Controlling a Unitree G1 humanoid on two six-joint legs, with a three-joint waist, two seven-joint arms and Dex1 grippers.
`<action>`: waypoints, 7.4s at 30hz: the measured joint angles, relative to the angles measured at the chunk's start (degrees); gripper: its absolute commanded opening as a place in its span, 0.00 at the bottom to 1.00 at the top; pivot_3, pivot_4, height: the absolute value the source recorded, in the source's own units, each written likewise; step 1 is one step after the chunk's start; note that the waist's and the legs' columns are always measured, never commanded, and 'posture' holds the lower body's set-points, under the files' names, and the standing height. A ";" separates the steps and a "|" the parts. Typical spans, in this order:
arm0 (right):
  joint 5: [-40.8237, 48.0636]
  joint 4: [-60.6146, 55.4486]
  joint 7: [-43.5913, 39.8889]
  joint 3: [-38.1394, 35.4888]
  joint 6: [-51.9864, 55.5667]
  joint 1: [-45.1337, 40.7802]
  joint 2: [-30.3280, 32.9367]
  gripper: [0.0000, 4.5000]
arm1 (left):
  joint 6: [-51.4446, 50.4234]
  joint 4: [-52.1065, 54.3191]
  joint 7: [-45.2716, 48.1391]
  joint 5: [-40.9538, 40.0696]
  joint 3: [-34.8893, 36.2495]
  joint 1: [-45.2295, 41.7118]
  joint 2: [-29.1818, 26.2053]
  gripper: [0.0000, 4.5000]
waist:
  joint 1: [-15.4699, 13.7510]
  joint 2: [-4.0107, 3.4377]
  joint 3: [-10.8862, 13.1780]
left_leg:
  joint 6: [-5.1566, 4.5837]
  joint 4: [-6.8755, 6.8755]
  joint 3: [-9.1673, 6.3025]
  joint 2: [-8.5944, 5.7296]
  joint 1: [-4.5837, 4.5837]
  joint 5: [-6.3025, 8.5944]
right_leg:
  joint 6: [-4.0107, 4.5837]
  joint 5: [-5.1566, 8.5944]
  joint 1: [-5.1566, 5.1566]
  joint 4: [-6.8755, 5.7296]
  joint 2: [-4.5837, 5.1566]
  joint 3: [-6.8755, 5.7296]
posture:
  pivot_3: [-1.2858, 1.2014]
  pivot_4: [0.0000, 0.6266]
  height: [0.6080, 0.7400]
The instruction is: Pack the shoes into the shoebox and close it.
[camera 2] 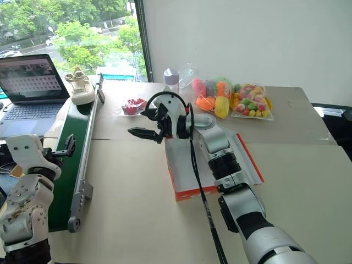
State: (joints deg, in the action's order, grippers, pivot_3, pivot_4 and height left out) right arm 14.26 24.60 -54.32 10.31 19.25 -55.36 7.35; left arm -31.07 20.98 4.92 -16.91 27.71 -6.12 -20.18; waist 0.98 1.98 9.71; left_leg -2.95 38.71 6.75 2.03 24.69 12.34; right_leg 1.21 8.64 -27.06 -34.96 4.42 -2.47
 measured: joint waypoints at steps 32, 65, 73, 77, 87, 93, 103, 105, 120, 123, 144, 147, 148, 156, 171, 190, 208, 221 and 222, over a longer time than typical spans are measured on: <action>-2.47 -1.22 2.54 -0.11 -0.01 0.04 3.44 1.00 | -9.62 -12.42 -9.14 -2.05 0.75 -15.29 -0.30 0.96 | -0.03 0.02 0.01 | 0.03 0.02 -0.02 -0.02 0.02 -0.07 | -0.25 -0.17 0.02 -0.03 0.00 -0.06 | 0.52 0.24 1.00; -6.32 -1.16 4.77 0.18 -0.43 0.26 4.49 1.00 | -17.36 -9.51 -13.00 -2.69 2.49 -16.69 1.38 0.48 | -0.21 0.03 0.01 | 0.24 0.02 -0.13 -0.02 0.03 -0.25 | -0.28 -0.20 0.04 -0.04 -0.02 -0.15 | 0.52 0.24 1.00; -6.38 -1.14 4.89 0.17 -0.44 0.27 4.57 1.00 | -15.16 -9.46 -11.44 -2.24 -0.12 -20.39 0.26 0.48 | -0.17 0.05 0.03 | 0.22 -0.02 -0.14 -0.01 0.06 -0.25 | -0.11 -0.30 0.03 -0.02 -0.04 -0.19 | 0.52 0.24 1.00; -3.23 -1.11 7.59 -4.23 1.02 -0.35 2.80 1.00 | -11.98 -7.84 -8.15 -4.17 -2.59 -27.24 0.64 0.48 | -0.38 0.27 0.15 | 0.28 0.02 -0.20 -0.02 0.16 -0.30 | -0.15 -0.33 0.02 0.00 -0.03 -0.27 | 0.52 0.24 1.00; 21.96 3.95 24.37 -31.32 21.12 -13.38 -0.19 1.00 | -10.14 -2.32 -0.74 -14.87 -12.05 -39.26 8.97 0.48 | -0.27 0.33 0.22 | -0.36 -0.01 -0.27 -0.06 0.31 -0.53 | -0.17 -0.36 0.01 0.09 -0.04 -0.29 | 0.52 0.24 1.00; 30.26 4.98 30.49 -37.92 28.73 -12.83 -1.18 1.00 | -10.15 -2.26 1.04 -17.14 -15.35 -40.10 10.89 0.48 | 0.47 0.30 0.24 | -0.45 -0.04 -0.24 -0.04 0.30 -0.56 | -0.20 -0.34 -0.02 0.06 -0.16 -0.17 | 0.52 0.24 1.00; 36.07 0.67 34.24 -38.03 32.96 -11.13 -1.85 1.00 | -8.71 -5.02 2.49 -17.19 -15.49 -40.99 10.89 0.48 | -0.06 0.30 0.25 | -0.53 0.06 -0.25 -0.11 0.34 -0.62 | -0.63 -0.17 0.01 0.08 -0.08 -0.14 | 0.52 0.24 1.00; 36.66 0.47 34.37 -38.02 33.29 -11.13 -1.84 1.00 | -8.14 -5.83 2.79 -17.16 -15.58 -40.99 10.90 0.48 | -0.07 0.30 0.24 | -0.53 0.05 -0.26 -0.10 0.34 -0.62 | -0.61 -0.18 0.01 0.08 -0.09 -0.15 | 0.52 0.24 1.00; 38.78 -3.89 35.91 -35.52 35.68 -8.58 -1.41 1.00 | -6.32 -8.11 3.23 -16.99 -17.81 -41.53 13.82 0.48 | -0.06 0.30 0.24 | -0.55 0.06 -0.26 -0.10 0.36 -0.62 | -0.63 -0.17 0.01 0.08 -0.10 -0.15 | 0.52 0.24 1.00; 38.80 -5.03 36.40 -35.31 35.88 -8.29 -1.69 1.00 | -6.31 -8.24 3.23 -16.98 -17.82 -41.68 13.94 0.48 | -0.06 0.30 0.24 | -0.55 0.06 -0.27 -0.10 0.36 -0.62 | -0.63 -0.17 0.01 0.08 -0.10 -0.15 | 0.52 0.24 1.00; 38.94 -6.54 37.83 -34.36 35.80 -7.32 -2.58 0.20 | -6.37 -8.45 2.86 -16.95 -17.88 -42.56 14.81 0.48 | -0.09 0.30 0.24 | -0.55 0.06 -0.27 -0.10 0.36 -0.62 | -0.63 -0.17 0.01 0.08 -0.10 -0.15 | 0.52 0.24 1.00; 38.85 -6.28 38.19 -34.30 35.50 -7.34 -2.57 0.20 | -6.71 -8.45 2.68 -17.03 -17.81 -42.51 14.82 0.48 | -0.10 0.30 0.24 | -0.55 0.06 -0.27 -0.10 0.36 -0.62 | -0.63 -0.17 0.01 0.08 -0.10 -0.15 | 0.52 0.24 1.00; 38.81 -5.99 38.21 -34.23 35.34 -7.35 -2.54 0.20 | -6.83 -8.44 2.68 -17.08 -17.81 -42.41 14.67 0.59 | -0.09 0.30 0.24 | -0.55 0.06 -0.27 -0.10 0.36 -0.62 | -0.63 -0.17 0.01 0.08 -0.10 -0.15 | 0.52 0.24 1.00; 37.59 -2.06 38.31 -33.78 33.14 -7.76 0.09 0.20 | -9.19 -5.50 2.94 -19.58 -16.45 -40.80 11.28 0.99 | -0.10 0.30 0.24 | -0.55 0.07 -0.27 -0.11 0.36 -0.62 | -0.62 -0.18 0.01 0.09 -0.09 -0.14 | 0.52 0.24 1.00; 32.07 -1.21 31.33 -27.88 38.21 -8.49 15.69 0.20 | -21.72 5.24 8.81 -28.38 -11.89 -31.47 -8.52 0.99 | -0.03 0.28 0.26 | -0.54 0.03 -0.27 -0.09 0.36 -0.62 | -0.65 -0.14 -0.02 0.12 -0.10 -0.14 | 0.52 0.24 1.00; 18.79 -13.73 14.66 0.60 47.37 3.63 32.00 0.20 | -26.32 13.74 15.96 -32.67 -17.39 -18.26 -15.91 0.99 | -0.18 0.31 0.29 | -0.56 0.06 -0.18 -0.16 0.32 -0.66 | -0.40 0.06 -0.02 0.18 -0.08 0.06 | 0.52 0.24 1.00; -4.64 3.18 4.11 14.75 29.70 -2.95 25.10 0.20 | -26.10 19.94 7.71 -32.72 -17.24 -13.64 -11.12 0.99 | -0.31 0.34 0.29 | -0.55 0.13 -0.18 -0.16 0.22 -0.66 | -0.68 -0.12 0.06 0.09 -0.07 0.06 | 0.52 0.24 1.00; -10.70 -2.63 4.92 15.53 30.10 -2.07 20.48 0.98 | -26.17 20.89 7.09 -32.84 -17.19 -13.25 -12.26 1.00 | -0.32 0.33 0.29 | -0.47 0.12 -0.18 -0.17 0.23 -0.62 | -0.66 -0.13 0.03 0.07 -0.04 0.04 | 0.52 0.24 1.00; -10.71 -3.71 4.90 15.29 30.66 -2.07 20.77 0.98 | -26.17 20.89 7.11 -32.84 -17.19 -13.25 -12.41 1.00 | -0.32 0.33 0.29 | -0.46 0.12 -0.17 -0.16 0.23 -0.62 | -0.65 -0.12 0.03 0.07 -0.05 0.04 | 0.52 0.24 1.00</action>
State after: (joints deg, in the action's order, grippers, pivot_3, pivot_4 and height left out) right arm 3.55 20.89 -49.42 25.60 49.90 -57.43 28.11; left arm -57.24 41.86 12.02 -49.75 10.52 -19.37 -32.58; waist 0.65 2.31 10.00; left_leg -3.41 38.83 6.58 1.87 24.92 11.72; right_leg 0.56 8.52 -27.03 -34.89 4.37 -2.43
